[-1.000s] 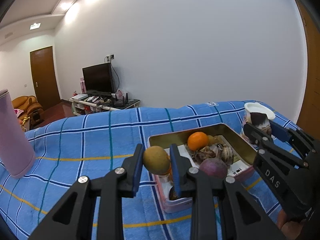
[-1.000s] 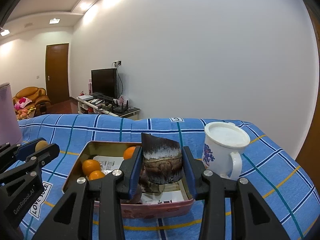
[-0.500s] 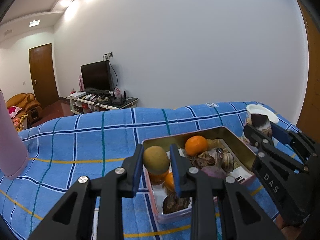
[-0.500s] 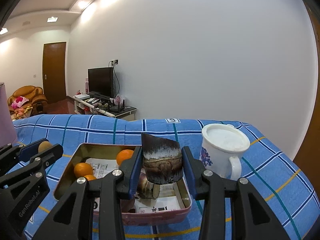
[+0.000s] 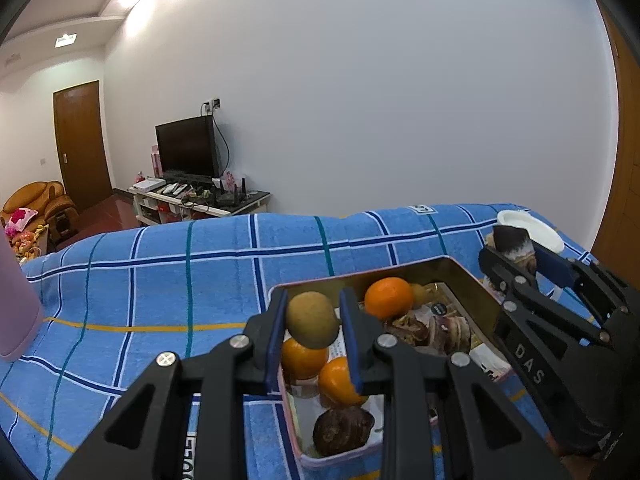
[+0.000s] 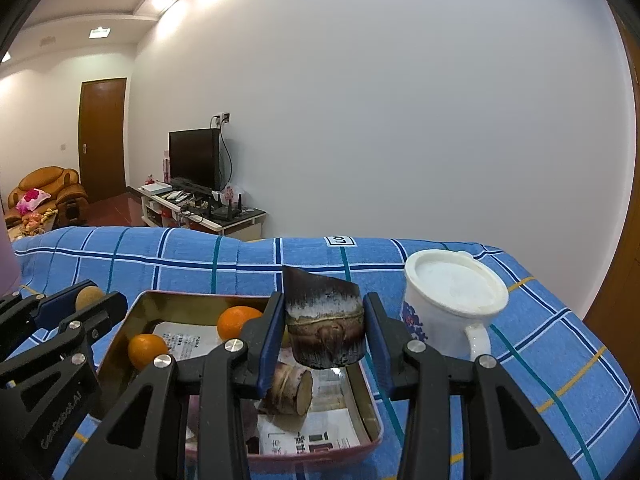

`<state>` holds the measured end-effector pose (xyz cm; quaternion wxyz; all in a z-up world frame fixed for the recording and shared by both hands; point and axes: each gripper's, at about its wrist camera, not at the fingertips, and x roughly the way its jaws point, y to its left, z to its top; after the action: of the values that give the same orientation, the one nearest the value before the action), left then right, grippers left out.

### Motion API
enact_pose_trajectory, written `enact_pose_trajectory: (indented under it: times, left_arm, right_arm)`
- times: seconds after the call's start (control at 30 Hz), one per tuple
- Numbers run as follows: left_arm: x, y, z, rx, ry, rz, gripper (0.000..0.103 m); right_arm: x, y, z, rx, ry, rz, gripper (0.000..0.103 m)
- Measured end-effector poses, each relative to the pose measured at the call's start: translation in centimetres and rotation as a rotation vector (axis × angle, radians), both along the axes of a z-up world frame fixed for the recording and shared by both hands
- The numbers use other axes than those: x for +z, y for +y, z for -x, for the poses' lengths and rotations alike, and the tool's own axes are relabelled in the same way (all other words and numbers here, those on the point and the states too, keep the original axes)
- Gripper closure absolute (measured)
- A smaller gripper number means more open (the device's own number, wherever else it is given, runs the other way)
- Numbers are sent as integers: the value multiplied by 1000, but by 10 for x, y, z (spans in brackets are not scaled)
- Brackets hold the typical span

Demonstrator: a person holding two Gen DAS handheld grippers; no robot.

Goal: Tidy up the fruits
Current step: 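Lower the tan fruit and the root piece into the pink tin with both tools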

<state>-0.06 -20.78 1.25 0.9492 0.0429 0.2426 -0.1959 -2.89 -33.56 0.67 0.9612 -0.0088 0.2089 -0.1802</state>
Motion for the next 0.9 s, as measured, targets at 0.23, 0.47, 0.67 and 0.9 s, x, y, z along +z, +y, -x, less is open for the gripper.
enact_pose_trajectory:
  times: [0.23, 0.47, 0.67, 0.9]
  left_arm:
    - [-4, 0, -10, 4, 14, 6, 75]
    - [-5, -2, -18, 5, 29, 15, 75]
    - [-8, -6, -19, 1, 29, 4, 75]
    - [-14, -10, -23, -1, 47, -5, 75]
  right_arm:
    - [-4, -3, -12, 11, 17, -19, 62]
    - [-6, -5, -18, 14, 28, -31, 62]
    - [-10, 1, -24, 33, 53, -15, 61]
    - [-15, 2, -32, 40, 80, -21, 61]
